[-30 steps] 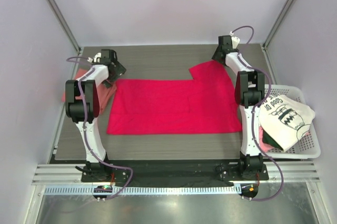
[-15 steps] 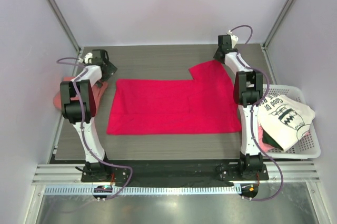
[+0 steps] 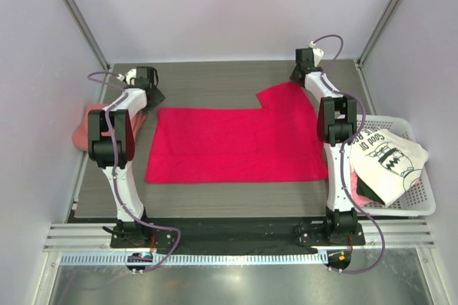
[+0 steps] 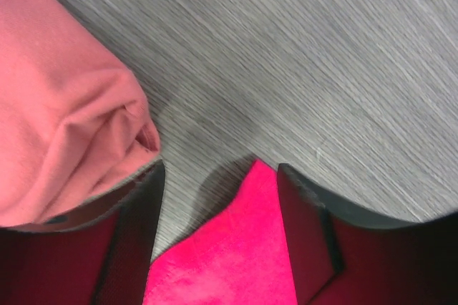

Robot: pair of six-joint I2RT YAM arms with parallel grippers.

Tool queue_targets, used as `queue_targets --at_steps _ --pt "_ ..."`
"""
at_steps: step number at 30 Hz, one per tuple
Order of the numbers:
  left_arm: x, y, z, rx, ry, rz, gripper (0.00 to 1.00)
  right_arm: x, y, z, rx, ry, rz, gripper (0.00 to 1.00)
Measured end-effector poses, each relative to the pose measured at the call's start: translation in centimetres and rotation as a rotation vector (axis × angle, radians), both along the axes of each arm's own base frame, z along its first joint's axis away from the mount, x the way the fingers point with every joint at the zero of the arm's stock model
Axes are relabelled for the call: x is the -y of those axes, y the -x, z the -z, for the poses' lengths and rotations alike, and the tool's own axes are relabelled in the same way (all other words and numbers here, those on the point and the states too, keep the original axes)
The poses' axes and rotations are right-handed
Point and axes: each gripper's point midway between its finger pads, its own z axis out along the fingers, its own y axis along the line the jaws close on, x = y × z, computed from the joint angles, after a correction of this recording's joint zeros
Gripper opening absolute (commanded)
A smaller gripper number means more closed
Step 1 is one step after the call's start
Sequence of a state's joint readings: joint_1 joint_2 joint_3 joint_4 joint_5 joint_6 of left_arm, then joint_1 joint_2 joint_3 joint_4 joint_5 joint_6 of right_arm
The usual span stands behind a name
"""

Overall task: Fold and stack the t-shirts
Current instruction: Fold the tshirt

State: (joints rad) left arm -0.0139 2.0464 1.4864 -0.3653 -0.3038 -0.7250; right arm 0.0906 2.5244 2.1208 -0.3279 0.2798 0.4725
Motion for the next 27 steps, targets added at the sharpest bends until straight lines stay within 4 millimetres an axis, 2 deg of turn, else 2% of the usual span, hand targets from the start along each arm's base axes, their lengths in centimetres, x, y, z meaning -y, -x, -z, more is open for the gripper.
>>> queue_targets --at_steps 6,10,13,14,17,18,19,24,27 --pt "1.0 0.2 0.3 -0.016 0.019 0.028 0.59 0.1 0.0 0.0 0.009 0.002 0.005 0.01" --pt "1.8 1.3 1.6 -0.052 0.044 0.051 0.56 0.1 0.0 0.0 0.01 0.001 0.005 0.01" --pt "2.6 1.5 2.1 -0.067 0.066 0.071 0.49 0.1 0.0 0.0 0.011 0.0 0.006 0.01" --pt "2.7 1.5 2.2 -0.068 0.073 0.078 0.4 0.1 0.0 -0.1 0.011 -0.001 0.006 0.01" --pt "3.3 1.1 2.4 -0.067 0.096 0.095 0.24 0.0 0.0 0.0 0.011 -0.003 0.004 0.01" --pt "3.4 0.9 2.4 -0.063 0.104 0.1 0.1 0.0 0.0 0.0 0.01 -0.004 0.003 0.01" --pt "3.5 0.6 2.4 -0.061 0.108 0.098 0.01 -0.1 0.0 -0.1 0.011 -0.006 0.001 0.01" --pt "3.1 0.0 2.3 -0.056 0.083 0.095 0.0 -0.1 0.2 -0.2 0.007 -0.013 -0.005 0.01" --pt "2.9 -0.3 2.2 -0.049 0.071 0.087 0.0 0.1 1.0 -0.3 -0.014 -0.016 -0.005 0.01"
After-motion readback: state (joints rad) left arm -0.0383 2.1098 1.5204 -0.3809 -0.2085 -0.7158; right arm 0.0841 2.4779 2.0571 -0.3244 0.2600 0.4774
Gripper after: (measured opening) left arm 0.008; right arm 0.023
